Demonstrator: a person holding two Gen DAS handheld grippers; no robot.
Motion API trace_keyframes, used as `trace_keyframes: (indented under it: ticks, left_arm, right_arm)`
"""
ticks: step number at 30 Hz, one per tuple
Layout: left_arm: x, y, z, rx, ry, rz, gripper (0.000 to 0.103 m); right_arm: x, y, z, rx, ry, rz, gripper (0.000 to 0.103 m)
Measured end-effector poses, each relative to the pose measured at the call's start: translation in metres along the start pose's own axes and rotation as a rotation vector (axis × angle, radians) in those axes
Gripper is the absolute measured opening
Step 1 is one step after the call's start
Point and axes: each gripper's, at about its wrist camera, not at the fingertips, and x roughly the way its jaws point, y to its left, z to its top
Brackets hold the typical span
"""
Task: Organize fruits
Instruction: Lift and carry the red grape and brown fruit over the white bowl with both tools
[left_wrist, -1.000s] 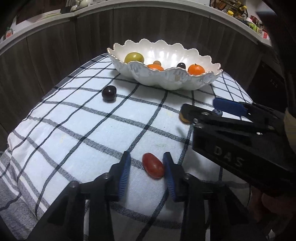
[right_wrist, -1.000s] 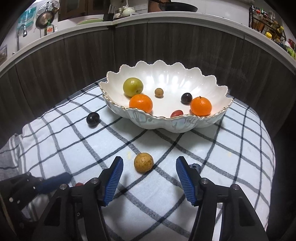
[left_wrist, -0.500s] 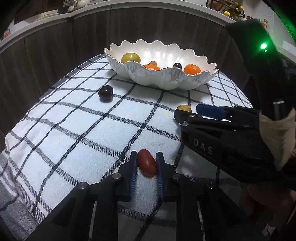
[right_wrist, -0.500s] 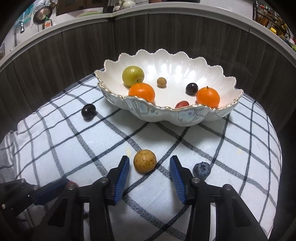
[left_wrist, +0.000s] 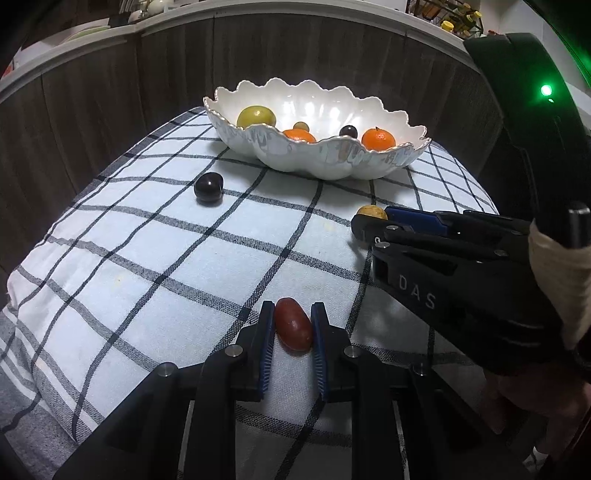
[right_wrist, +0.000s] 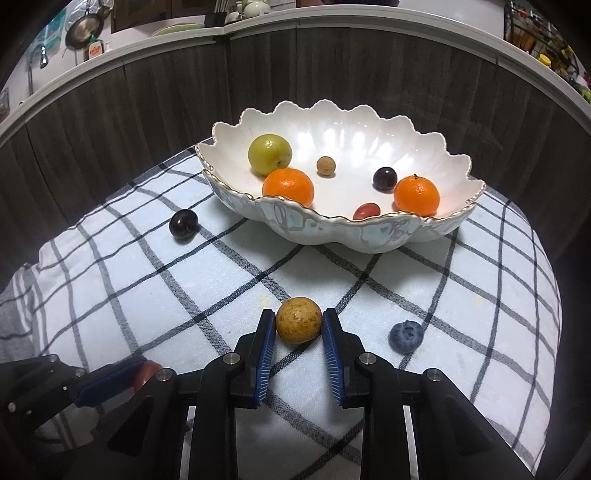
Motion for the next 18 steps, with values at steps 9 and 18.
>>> trace_keyframes:
  ticks: [9,18]
  left_arm:
    - [-0.01,0.003,0.006,0.005,-0.02,0.005,0.02]
    - [-0.024,0.002,0.012,0.028,-0.044,-0.025,0.02]
  right_arm:
    - [-0.019,0.004,0.001,0.015,-0.021,-0.014,0.027]
    - [-0.043,0.006,0.0,0.042,-0.046,-0.044,0.027]
